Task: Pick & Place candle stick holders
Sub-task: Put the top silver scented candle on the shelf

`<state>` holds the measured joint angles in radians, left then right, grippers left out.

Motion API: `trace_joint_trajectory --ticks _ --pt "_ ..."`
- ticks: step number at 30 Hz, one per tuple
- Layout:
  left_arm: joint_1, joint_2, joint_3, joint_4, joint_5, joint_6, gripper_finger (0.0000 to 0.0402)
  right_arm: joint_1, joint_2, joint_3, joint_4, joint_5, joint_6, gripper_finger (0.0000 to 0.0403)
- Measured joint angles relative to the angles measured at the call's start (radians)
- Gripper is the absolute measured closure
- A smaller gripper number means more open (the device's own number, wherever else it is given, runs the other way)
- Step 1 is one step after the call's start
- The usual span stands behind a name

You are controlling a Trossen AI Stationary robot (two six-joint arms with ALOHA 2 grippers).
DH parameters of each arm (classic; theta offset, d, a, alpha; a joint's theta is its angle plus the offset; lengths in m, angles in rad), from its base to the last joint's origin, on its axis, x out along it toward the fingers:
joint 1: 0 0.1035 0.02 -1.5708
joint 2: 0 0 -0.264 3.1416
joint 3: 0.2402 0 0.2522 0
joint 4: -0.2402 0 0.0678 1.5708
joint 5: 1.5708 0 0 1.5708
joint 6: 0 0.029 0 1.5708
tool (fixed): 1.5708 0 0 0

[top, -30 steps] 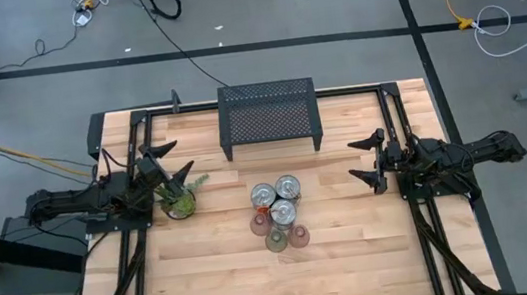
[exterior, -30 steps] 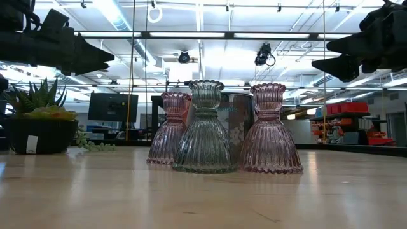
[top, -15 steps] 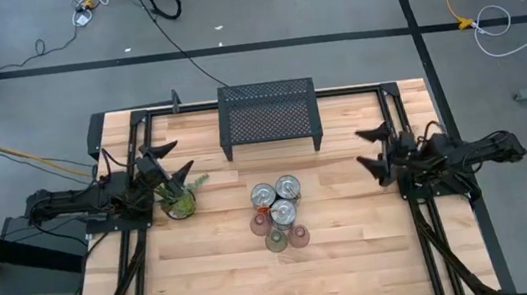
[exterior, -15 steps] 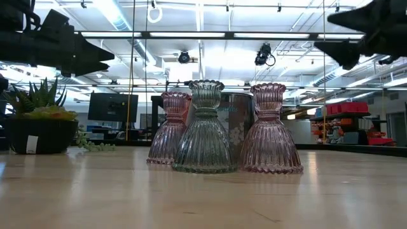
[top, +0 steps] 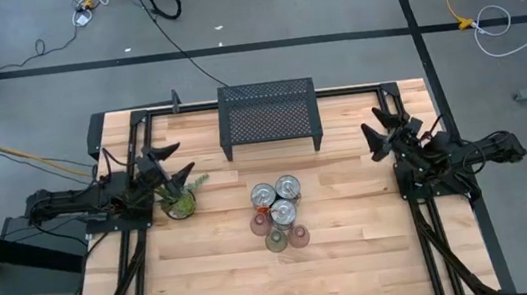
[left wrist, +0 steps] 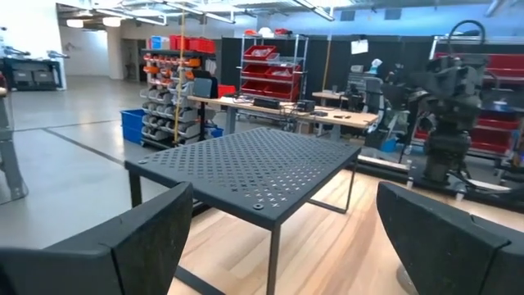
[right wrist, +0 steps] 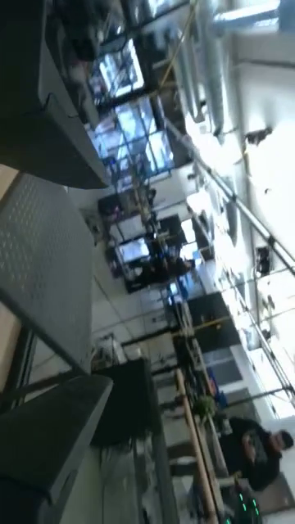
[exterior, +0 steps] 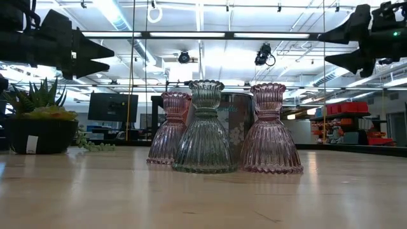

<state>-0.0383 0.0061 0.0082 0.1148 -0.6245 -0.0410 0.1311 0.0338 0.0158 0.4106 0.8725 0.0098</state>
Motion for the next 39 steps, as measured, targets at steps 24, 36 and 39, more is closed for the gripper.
trace_joint_trajectory --ticks 24,36,39 --pt "0.0 0.0 0.0 0.03 0.021 0.0 0.0016 -0.143 1.08 1.216 -0.813 -0.166 -0.03 0.0058" --pt "0.0 0.0 0.0 0.031 0.02 0.0 0.0016 -0.204 1.55 1.464 -1.378 -0.552 0.294 0.0097" --pt "0.0 0.0 0.0 0.031 0.02 -0.001 0.0016 -0.191 1.594 1.426 -1.385 -0.594 0.304 0.0106"
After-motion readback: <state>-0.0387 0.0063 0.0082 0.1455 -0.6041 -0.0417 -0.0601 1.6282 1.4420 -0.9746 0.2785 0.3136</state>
